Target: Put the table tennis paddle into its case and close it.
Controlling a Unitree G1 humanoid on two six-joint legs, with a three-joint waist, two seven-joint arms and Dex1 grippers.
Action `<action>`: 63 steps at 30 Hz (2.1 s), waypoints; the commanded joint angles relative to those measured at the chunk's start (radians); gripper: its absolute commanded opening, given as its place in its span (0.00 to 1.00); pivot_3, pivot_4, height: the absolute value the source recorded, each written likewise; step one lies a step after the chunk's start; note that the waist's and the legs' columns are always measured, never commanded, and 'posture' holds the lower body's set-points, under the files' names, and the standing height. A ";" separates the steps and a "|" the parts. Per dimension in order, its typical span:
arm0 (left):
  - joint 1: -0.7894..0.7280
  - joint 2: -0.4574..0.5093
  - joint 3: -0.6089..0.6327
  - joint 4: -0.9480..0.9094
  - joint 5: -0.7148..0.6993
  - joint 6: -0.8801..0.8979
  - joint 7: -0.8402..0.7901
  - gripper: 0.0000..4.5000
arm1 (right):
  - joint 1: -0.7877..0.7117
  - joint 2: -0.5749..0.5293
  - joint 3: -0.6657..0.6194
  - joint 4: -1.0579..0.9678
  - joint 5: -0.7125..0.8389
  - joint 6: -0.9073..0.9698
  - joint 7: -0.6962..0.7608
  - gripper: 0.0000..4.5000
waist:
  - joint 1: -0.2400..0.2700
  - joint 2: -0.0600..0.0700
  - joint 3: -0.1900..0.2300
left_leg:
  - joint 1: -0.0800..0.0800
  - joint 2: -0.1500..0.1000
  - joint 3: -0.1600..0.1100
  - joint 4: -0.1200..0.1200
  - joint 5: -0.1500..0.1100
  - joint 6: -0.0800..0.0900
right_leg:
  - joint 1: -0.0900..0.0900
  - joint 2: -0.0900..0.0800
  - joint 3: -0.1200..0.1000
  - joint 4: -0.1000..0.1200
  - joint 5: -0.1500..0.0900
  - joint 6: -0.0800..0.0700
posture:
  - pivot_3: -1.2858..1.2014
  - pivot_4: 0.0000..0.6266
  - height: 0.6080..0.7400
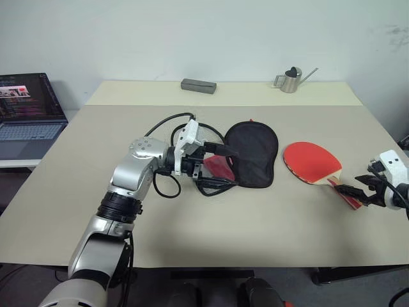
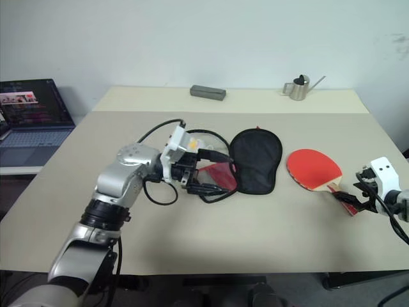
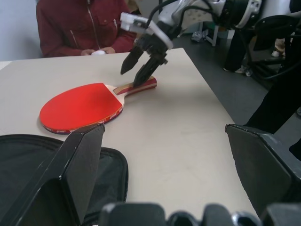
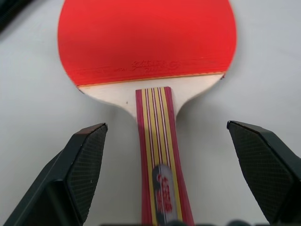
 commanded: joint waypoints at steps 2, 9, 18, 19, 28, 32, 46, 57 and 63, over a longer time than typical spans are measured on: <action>-0.012 0.001 -0.005 -0.021 0.000 -0.007 -0.017 1.00 | -0.026 0.005 0.031 0.034 -0.007 -0.038 0.020 0.99 | 0.001 0.000 0.000 | 0.000 0.000 0.000 0.000 0.000 0.000 | 0.000 0.000 0.000 0.000 0.000 0.000 | 0.52 0.24 1.00; -0.013 0.006 -0.013 -0.038 0.002 0.001 -0.011 1.00 | -0.021 0.020 0.046 0.072 -0.006 -0.057 0.001 0.99 | 0.001 0.000 0.000 | 0.000 0.000 0.000 0.000 0.000 0.000 | 0.000 0.000 0.000 0.000 0.000 0.000 | 0.52 0.24 1.00; -0.001 0.004 -0.011 -0.043 0.006 0.000 0.009 1.00 | 0.020 0.047 0.058 0.036 -0.013 -0.032 -0.062 0.64 | 0.001 0.000 0.000 | 0.001 0.000 -0.001 0.001 0.000 0.000 | 0.001 0.000 0.000 0.000 0.000 0.000 | 0.52 0.24 1.00; -0.001 0.005 -0.009 -0.040 0.006 -0.002 0.011 1.00 | 0.029 0.049 0.059 0.025 -0.014 -0.024 -0.071 0.57 | 0.001 0.000 0.000 | 0.001 0.000 -0.001 0.000 0.000 0.000 | 0.001 0.000 0.000 0.000 0.000 0.000 | 0.52 0.24 1.00; 0.008 0.009 0.003 -0.022 0.031 -0.054 0.025 1.00 | 0.103 0.050 0.041 -0.079 -0.022 0.011 -0.140 0.24 | 0.003 0.000 0.000 | 0.002 0.000 -0.002 0.000 0.000 0.000 | 0.003 0.000 -0.001 -0.001 0.000 0.000 | 0.52 0.24 1.00; 0.024 0.024 0.019 -0.028 0.031 -0.062 0.038 1.00 | 0.097 0.036 -0.033 -0.121 0.007 0.067 -0.182 0.24 | 0.004 0.000 0.000 | 0.002 0.000 -0.002 0.000 0.000 0.000 | 0.003 0.000 0.000 -0.001 0.000 0.000 | 0.52 0.24 1.00; 0.062 0.113 0.104 -0.034 0.007 -0.019 0.082 1.00 | 0.073 -0.007 -0.189 -0.359 0.097 0.236 -0.230 0.24 | -0.004 0.000 0.000 | 0.002 0.000 -0.001 0.000 0.000 0.000 | 0.003 0.000 0.000 0.000 0.000 0.000 | 0.52 0.24 1.00; 0.083 0.193 0.168 0.002 0.002 -0.057 0.076 1.00 | -0.176 0.225 -0.060 -0.563 0.176 0.480 -0.429 0.24 | 0.001 0.000 0.000 | -0.001 0.000 -0.002 0.000 0.000 0.000 | 0.001 0.000 -0.001 -0.001 0.000 0.000 | 0.52 0.24 1.00; 0.136 0.195 0.194 -0.032 -0.013 -0.049 0.098 1.00 | -0.253 0.405 0.018 -0.565 0.153 0.535 -0.559 0.24 | 0.005 0.000 0.000 | -0.007 0.000 -0.003 0.000 0.000 0.000 | -0.005 -0.001 0.000 -0.001 0.000 0.000 | 0.52 0.24 1.00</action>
